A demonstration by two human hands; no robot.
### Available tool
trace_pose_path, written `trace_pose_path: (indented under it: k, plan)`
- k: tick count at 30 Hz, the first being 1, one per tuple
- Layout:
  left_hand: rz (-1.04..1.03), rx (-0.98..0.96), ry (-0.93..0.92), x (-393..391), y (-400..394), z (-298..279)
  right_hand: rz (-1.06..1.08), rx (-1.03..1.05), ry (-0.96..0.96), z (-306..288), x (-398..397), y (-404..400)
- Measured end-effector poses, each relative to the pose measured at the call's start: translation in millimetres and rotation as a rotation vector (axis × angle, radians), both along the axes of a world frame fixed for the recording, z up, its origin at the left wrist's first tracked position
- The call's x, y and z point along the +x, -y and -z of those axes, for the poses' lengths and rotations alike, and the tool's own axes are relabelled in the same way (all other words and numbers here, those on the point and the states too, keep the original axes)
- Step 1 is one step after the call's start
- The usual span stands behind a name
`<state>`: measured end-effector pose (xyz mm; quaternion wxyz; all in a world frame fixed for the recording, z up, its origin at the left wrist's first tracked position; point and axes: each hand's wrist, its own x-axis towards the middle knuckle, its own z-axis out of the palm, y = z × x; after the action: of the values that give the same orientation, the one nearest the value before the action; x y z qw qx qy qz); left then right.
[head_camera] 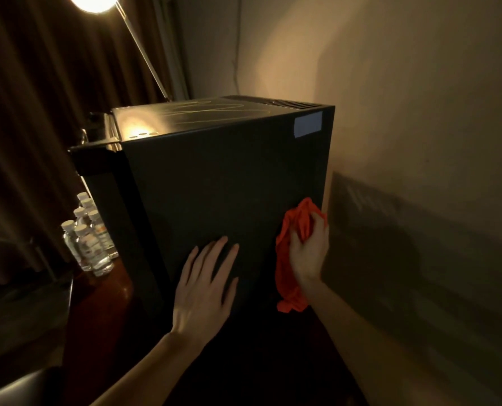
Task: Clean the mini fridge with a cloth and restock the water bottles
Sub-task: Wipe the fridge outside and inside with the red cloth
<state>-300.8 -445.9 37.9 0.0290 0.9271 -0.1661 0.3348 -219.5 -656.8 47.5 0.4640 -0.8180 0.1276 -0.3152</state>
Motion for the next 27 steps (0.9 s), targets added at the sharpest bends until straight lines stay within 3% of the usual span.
trace_pose_path:
  k: [3,7,12,18,24,27]
  plan:
    - [0.023,-0.015,0.036,-2.3,-3.6,-8.9,-0.004,-0.045,0.091,-59.5,-8.3,-12.0]
    - [0.038,-0.041,0.090,-8.7,-8.9,-34.6,-0.257,-0.060,0.249,-103.8,-21.4,-51.5]
    - [0.024,-0.016,0.125,-23.3,-33.3,-77.6,-0.436,-0.277,0.107,-74.9,-57.6,-101.6]
    - [-0.009,-0.010,0.151,-40.8,-71.8,-131.7,-0.565,-0.320,0.187,-67.5,-92.4,-125.9]
    - [-0.028,-0.107,0.238,-48.4,-109.2,-184.3,-0.543,-0.201,0.479,-170.3,-106.7,-150.6]
    - [0.007,-0.168,0.270,-43.2,-129.3,-215.6,-0.510,-0.211,0.513,-225.6,-102.3,-162.3]
